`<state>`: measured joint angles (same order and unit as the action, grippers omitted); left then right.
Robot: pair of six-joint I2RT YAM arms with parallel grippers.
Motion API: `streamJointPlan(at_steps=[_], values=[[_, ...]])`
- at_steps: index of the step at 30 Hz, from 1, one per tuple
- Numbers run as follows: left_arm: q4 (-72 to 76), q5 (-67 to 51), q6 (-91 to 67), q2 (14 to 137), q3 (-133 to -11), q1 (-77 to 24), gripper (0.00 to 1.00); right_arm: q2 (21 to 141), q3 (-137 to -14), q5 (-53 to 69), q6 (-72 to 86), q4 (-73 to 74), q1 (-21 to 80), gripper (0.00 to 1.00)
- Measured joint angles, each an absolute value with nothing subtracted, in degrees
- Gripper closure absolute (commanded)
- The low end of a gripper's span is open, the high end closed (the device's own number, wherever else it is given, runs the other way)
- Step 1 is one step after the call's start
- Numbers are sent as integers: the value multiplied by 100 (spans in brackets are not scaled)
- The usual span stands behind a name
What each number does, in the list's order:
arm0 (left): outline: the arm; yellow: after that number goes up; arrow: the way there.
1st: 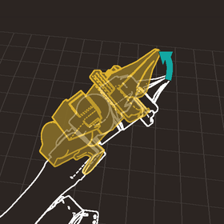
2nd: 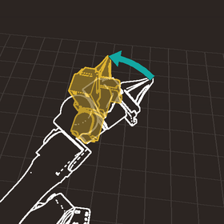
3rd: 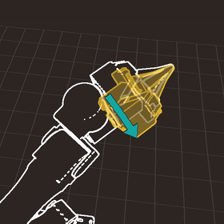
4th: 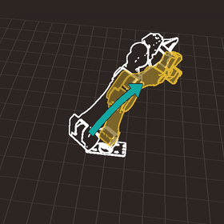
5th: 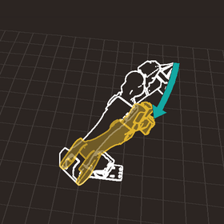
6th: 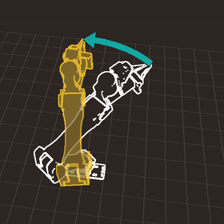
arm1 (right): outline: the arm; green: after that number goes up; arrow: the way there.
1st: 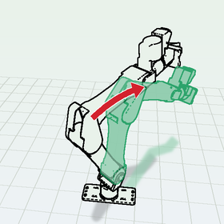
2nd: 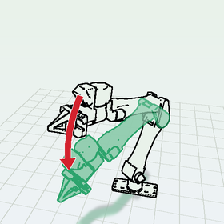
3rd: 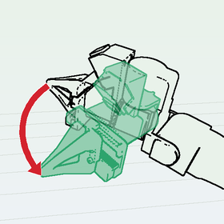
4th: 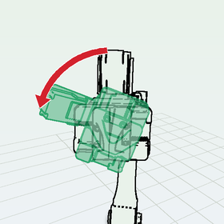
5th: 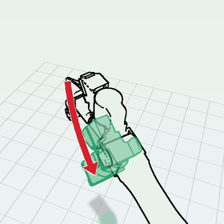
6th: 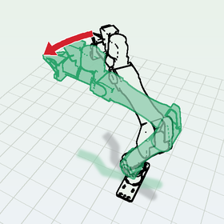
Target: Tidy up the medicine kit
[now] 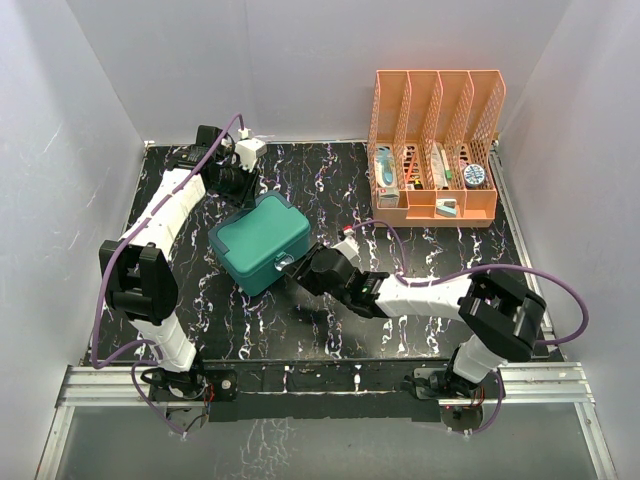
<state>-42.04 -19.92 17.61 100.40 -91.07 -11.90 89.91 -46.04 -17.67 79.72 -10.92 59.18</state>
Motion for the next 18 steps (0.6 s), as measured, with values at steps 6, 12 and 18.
streamJointPlan(at_steps=[6,12,18], values=[[-4206,-1979,1765,10040,-9107,-1199,75,9045,-4652,-1761,7935,-1219,5881,66],[-4213,-1966,1782,10040,-9111,-1210,75,9170,-4672,-1756,7935,-1262,5819,73],[-4217,-1942,1796,10040,-9113,-1225,76,9249,-4683,-1737,7933,-1435,5747,94]])
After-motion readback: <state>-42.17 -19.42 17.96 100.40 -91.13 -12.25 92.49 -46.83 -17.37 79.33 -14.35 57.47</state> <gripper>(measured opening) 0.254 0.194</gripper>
